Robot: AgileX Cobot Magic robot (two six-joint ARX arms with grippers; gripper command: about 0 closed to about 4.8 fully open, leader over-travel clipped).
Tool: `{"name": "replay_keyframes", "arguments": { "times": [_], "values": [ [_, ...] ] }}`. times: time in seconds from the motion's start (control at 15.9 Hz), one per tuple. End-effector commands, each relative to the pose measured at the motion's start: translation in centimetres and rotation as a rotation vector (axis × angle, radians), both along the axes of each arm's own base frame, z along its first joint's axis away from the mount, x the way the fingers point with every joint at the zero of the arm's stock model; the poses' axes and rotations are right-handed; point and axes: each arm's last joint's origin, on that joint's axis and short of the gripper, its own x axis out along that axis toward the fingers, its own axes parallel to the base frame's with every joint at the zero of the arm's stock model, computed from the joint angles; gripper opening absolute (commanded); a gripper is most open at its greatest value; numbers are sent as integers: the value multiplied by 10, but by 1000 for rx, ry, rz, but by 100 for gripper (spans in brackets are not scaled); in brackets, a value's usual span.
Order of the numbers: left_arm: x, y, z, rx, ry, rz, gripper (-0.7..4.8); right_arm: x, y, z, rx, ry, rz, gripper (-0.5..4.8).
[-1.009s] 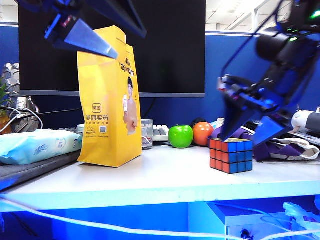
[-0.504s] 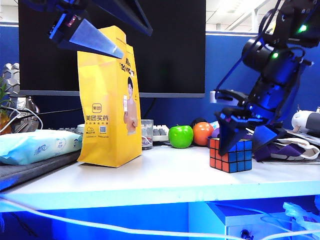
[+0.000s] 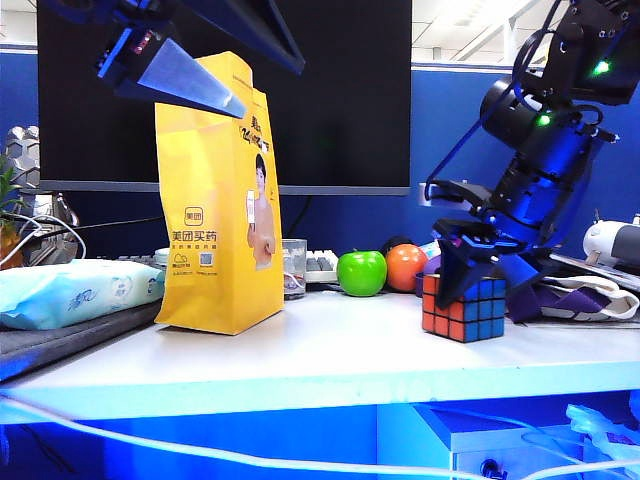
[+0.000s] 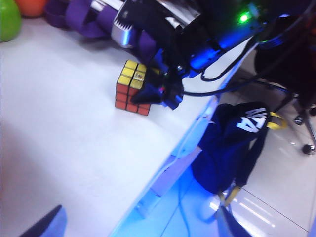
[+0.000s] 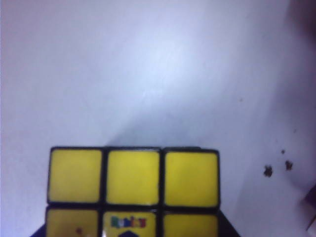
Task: Pick up the Rubik's Cube and throw it into the yellow paper bag.
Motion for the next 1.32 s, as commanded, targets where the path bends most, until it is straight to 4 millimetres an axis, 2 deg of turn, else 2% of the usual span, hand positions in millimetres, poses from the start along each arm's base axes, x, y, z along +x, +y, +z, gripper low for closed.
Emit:
{"name": "replay_keyframes", "arguments": {
  "times": [0.06,0.19,0.25,0.32,0.44,0.57,0.76,0.88,1.2,1.32],
  "values": [
    [1,-1,5,-17,-34,0,397,3,2,5,47,-24,12,-1],
    [2,-1,8,-17,-85,-14,376,7,5,15,98,-30,31,-1],
    [1,-1,13,-25,-138,-17,335,13,7,33,138,-49,43,-1],
    [0,1,17,-26,-162,5,335,17,8,47,168,-57,52,-1],
    [-3,8,27,8,-233,116,335,22,5,84,215,-73,78,-1],
    [-16,28,49,54,-392,265,335,17,5,142,271,-200,113,-1],
    [-24,51,63,35,-447,366,335,5,7,193,465,-258,230,-1],
    [-21,67,67,61,-480,415,335,-10,25,231,555,-311,337,-1],
    [-5,88,63,106,-523,265,335,-34,73,270,638,-436,540,-1],
    [0,104,64,66,-525,227,335,-27,82,275,670,-463,549,-1]
  ]
}}
